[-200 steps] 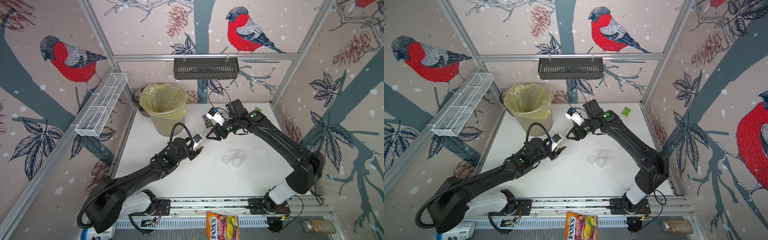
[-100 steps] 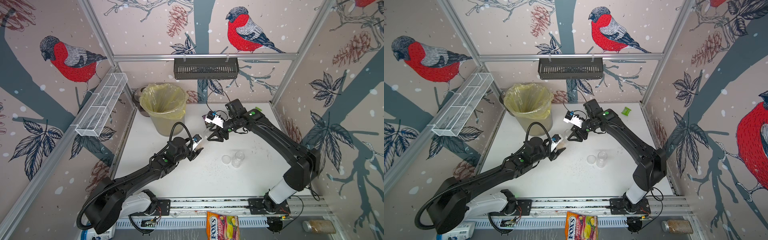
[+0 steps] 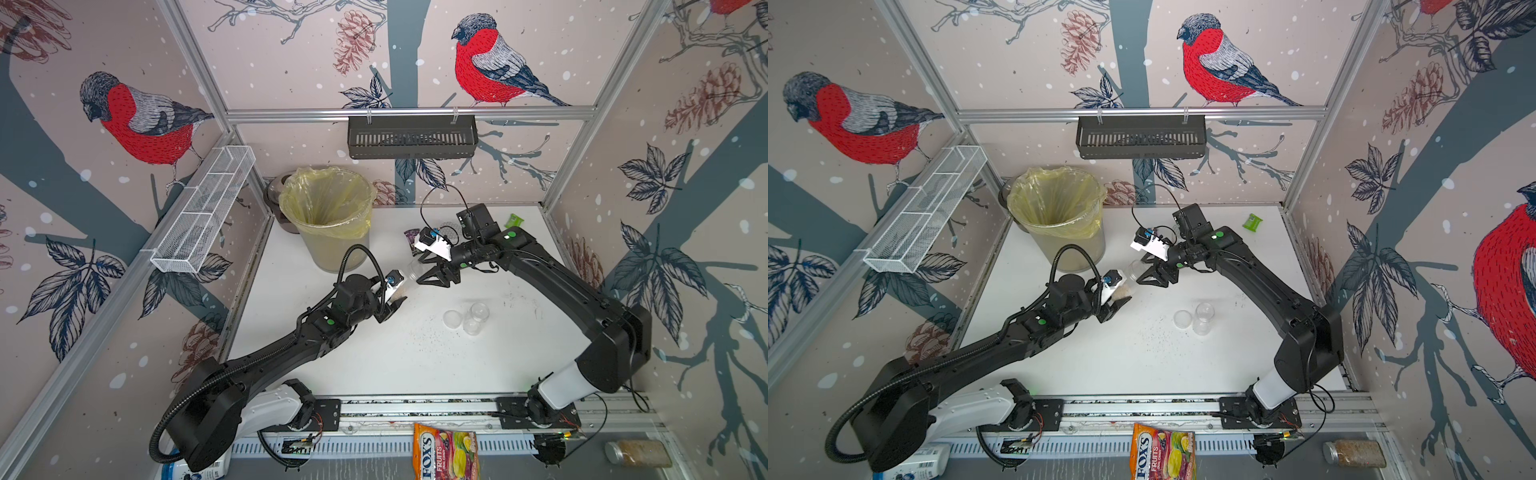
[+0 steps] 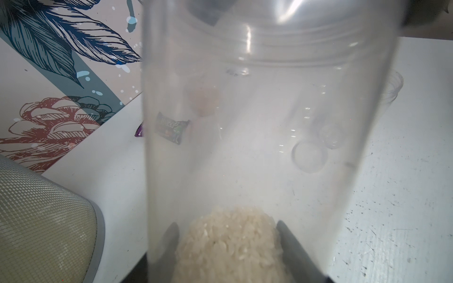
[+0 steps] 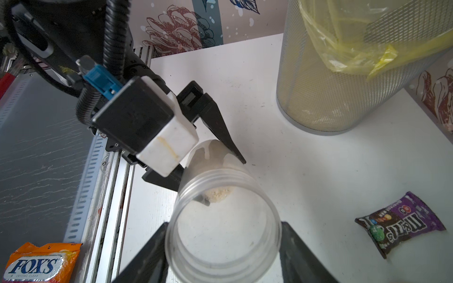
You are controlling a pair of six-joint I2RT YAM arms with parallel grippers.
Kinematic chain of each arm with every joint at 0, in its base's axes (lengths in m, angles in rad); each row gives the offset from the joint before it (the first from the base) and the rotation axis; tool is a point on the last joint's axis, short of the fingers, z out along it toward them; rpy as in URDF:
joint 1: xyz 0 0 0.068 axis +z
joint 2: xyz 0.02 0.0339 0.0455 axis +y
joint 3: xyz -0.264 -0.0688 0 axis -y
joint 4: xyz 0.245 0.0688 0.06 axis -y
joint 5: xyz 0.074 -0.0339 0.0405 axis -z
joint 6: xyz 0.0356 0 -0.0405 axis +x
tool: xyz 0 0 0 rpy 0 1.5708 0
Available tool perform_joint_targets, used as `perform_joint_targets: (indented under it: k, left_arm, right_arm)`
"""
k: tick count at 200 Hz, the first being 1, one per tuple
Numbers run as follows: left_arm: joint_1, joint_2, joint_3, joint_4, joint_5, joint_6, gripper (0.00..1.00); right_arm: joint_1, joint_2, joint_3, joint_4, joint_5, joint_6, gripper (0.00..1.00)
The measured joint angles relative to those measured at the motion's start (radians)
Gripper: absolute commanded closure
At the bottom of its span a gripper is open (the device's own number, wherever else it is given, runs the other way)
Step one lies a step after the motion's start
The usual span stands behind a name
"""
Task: Empty moldy rice from jars
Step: Unscrew the lid from the jar.
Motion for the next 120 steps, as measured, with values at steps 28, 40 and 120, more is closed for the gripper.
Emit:
perform_joint_targets:
  k: [28, 40, 120]
  left_arm:
    - [-0.003, -0.006, 0.005, 0.067, 0.013, -0.018, 1.00]
    - [-0.003, -0.007, 0.008, 0.097, 0.020, -0.019, 1.00]
    - [-0.003, -0.003, 0.002, 0.126, -0.014, -0.026, 1.00]
  right_arm:
    - [-0.012, -0.008, -0.020, 0.011, 0.016, -0.004, 0.00]
    - [-0.023, -0.018, -0.029, 0.020, 0.015, 0.003, 0.00]
    - [-0.055, -0.161, -0.113, 0.140, 0.112, 0.249, 0.00]
